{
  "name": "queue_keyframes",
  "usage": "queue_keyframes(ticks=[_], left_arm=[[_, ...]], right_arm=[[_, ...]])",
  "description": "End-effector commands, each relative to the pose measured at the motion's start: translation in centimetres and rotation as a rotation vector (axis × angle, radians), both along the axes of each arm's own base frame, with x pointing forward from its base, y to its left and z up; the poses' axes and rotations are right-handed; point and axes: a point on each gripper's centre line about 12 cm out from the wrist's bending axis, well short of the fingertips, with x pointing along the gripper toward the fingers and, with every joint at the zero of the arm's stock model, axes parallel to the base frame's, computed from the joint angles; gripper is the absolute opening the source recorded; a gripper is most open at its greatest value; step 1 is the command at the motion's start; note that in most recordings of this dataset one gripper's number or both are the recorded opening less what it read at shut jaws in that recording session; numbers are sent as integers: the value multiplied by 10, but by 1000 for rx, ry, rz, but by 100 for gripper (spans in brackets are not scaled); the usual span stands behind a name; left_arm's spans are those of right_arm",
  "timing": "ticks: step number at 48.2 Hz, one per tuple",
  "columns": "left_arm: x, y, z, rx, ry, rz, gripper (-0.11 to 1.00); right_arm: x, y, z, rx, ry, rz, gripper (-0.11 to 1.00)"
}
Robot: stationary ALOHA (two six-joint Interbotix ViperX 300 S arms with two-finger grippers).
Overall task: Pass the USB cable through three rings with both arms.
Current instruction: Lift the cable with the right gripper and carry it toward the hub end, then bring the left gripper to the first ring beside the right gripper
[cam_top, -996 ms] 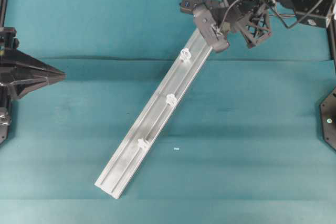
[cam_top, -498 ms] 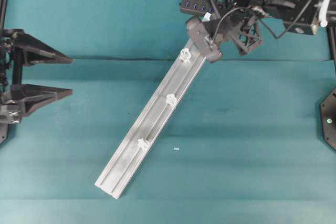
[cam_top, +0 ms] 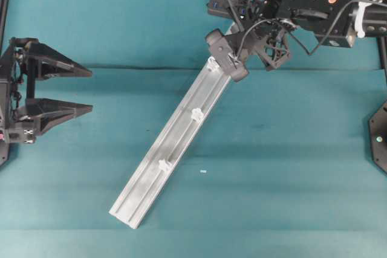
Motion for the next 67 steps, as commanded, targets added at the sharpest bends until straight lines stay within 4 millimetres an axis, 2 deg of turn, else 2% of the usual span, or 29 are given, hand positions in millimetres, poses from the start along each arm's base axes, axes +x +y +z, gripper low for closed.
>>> queue_keyframes(ticks=[1,23,35,43,49,57,67], left_arm=[[5,1,9,3,-21,3,90],[5,1,9,2,-21,1,90],[5,1,9,-12,-22,4,90],[7,1,8,-11,-21,5,90],[13,3,7,-9,-44,10,90],[27,5,-5,-7,-19,13,90],[45,7,-16,-2,35,12,90]], right_arm=[[6,6,1,-8,-5,33,11],[16,19,1,-22,-50,83,11],[25,39,2,-11,-62,127,11],[29,44,1,-6,-87,135,11],[29,43,-3,0,-83,129,11],[27,36,-15,4,-75,112,11],[31,33,-14,-6,-107,112,11]])
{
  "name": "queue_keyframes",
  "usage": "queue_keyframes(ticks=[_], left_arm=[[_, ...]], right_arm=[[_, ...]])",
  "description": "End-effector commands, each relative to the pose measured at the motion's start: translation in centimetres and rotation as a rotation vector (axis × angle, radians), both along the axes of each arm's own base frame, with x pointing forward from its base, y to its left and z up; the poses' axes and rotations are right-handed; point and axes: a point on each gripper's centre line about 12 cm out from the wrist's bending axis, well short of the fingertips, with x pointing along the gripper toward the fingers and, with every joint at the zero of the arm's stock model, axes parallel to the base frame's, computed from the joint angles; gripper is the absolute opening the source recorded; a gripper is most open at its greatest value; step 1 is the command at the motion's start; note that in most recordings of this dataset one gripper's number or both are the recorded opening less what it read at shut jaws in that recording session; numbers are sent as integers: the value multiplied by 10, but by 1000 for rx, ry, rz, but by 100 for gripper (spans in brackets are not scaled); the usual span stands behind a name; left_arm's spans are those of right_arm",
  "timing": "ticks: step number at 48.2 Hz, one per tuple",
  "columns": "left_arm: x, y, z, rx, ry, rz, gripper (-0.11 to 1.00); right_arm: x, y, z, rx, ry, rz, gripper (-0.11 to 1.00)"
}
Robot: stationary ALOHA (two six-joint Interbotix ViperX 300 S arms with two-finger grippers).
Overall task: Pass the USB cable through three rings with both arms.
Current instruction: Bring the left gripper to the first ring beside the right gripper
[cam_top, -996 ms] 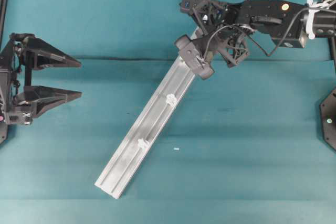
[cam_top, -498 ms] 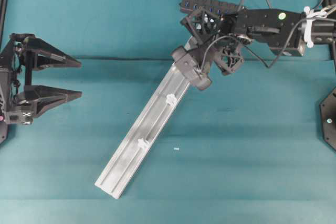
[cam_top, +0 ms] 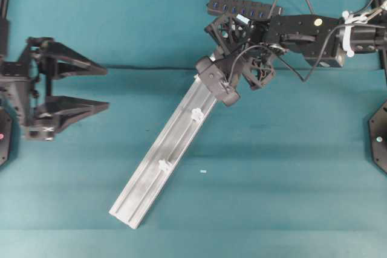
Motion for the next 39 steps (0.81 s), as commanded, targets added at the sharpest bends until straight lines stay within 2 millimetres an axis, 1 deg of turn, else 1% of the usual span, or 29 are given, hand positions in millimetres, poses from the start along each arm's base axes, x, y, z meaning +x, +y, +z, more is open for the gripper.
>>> queue_keyframes(ticks=[1,7,11,15,19,23,26,35,39], left_arm=[[18,3,-8,1,40,5,90],[26,8,-14,4,64,19,90],[29,15,-24,9,89,39,90],[34,27,-35,19,114,73,90],[41,43,-48,42,140,112,90],[53,55,-59,77,159,131,90],[63,61,-68,104,179,130,90],[98,70,-99,112,261,117,90],[109,73,-111,108,281,115,90]], right_arm=[[3,1,0,-3,-10,10,11],[1,4,1,2,-5,13,11],[1,6,2,8,-13,11,11],[1,5,1,12,-15,4,11],[1,6,1,17,-17,1,11],[1,6,1,24,-22,-4,11],[2,5,2,32,-32,-15,11],[3,3,3,73,-66,-62,11],[4,2,3,89,-82,-82,11]])
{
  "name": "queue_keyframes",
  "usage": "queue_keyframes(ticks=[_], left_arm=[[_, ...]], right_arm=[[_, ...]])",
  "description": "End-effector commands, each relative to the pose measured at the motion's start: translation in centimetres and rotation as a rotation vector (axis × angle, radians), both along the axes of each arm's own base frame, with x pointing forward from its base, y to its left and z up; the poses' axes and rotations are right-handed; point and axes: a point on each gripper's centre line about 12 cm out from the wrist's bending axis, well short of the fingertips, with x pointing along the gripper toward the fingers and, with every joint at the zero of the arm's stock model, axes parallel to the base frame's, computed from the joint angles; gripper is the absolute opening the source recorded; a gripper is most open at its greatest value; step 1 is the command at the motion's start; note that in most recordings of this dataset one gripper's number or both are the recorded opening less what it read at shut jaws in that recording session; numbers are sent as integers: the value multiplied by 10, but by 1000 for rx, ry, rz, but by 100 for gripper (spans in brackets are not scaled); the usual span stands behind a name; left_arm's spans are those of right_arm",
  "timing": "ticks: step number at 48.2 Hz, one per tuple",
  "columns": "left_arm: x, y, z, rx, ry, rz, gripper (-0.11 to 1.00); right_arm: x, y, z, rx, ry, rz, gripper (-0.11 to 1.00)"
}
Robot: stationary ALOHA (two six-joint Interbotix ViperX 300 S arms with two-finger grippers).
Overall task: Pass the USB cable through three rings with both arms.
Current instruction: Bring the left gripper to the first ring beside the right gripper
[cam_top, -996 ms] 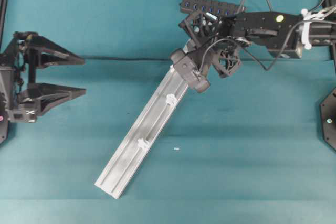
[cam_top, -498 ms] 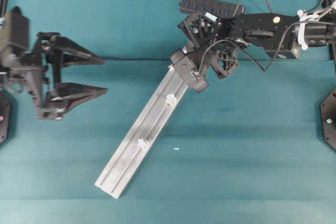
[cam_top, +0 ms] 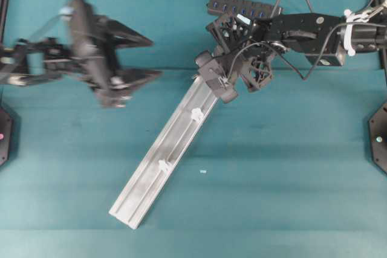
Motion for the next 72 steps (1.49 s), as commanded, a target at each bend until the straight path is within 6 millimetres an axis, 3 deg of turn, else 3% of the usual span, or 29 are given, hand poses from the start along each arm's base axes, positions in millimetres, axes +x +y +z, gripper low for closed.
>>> queue_keyframes(ticks=[1,22,37,55,65,72], left_arm=[[23,7,-43,-22,94,0,90],[42,12,-64,-25,76,2,89],[69,24,-84,-29,91,14,89],[77,29,-89,-33,91,22,89],[80,30,-90,-32,95,21,83],[82,31,-90,-34,101,21,72]], right_arm=[[3,0,4,12,-31,-12,11],[1,-5,4,33,-47,-49,11],[1,-5,4,38,-52,-55,11],[3,-5,6,37,-71,-60,11],[3,-5,5,39,-69,-61,11],[2,-5,4,39,-67,-61,11]])
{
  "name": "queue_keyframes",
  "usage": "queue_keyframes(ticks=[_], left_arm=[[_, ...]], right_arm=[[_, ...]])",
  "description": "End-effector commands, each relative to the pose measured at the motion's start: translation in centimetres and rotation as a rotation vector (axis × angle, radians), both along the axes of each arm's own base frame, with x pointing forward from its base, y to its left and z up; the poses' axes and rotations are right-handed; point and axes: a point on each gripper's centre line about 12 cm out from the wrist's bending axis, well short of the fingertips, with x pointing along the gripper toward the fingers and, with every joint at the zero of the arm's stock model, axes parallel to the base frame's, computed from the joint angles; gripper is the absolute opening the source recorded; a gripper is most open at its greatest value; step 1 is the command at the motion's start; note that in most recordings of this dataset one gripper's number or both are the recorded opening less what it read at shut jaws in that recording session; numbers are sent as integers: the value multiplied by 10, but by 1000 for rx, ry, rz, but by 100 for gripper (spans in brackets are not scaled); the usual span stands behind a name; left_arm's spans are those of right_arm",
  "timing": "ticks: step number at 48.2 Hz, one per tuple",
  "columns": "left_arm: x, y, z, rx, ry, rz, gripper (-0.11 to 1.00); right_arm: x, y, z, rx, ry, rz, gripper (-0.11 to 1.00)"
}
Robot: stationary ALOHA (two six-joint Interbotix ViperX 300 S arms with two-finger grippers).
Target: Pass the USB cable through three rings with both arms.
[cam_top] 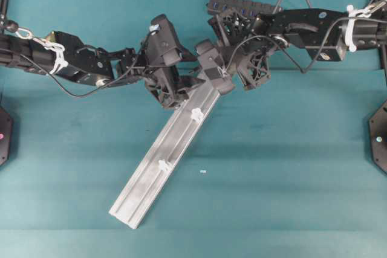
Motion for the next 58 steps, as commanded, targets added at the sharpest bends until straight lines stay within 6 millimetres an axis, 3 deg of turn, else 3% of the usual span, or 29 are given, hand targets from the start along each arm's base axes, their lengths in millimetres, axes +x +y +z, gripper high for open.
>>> queue_keyframes(ticks=[1,6,15,18,28,55,58], left_arm=[[5,0,7,6,-16,-4,71],[6,0,8,4,-10,-4,56],[8,1,14,12,-24,-6,15],[8,1,13,12,-22,-6,8],[7,1,12,8,-9,-6,8],[12,2,37,-38,-6,19,8],[10,1,37,-58,-10,27,8]], right_arm=[[3,1,3,-4,-15,3,11],[3,1,3,-2,-17,0,11],[2,0,3,-5,-18,1,11],[3,0,3,-5,-21,-1,11],[2,1,3,-4,-18,1,11],[0,1,1,6,-2,-4,11],[-1,0,1,9,5,-8,16]])
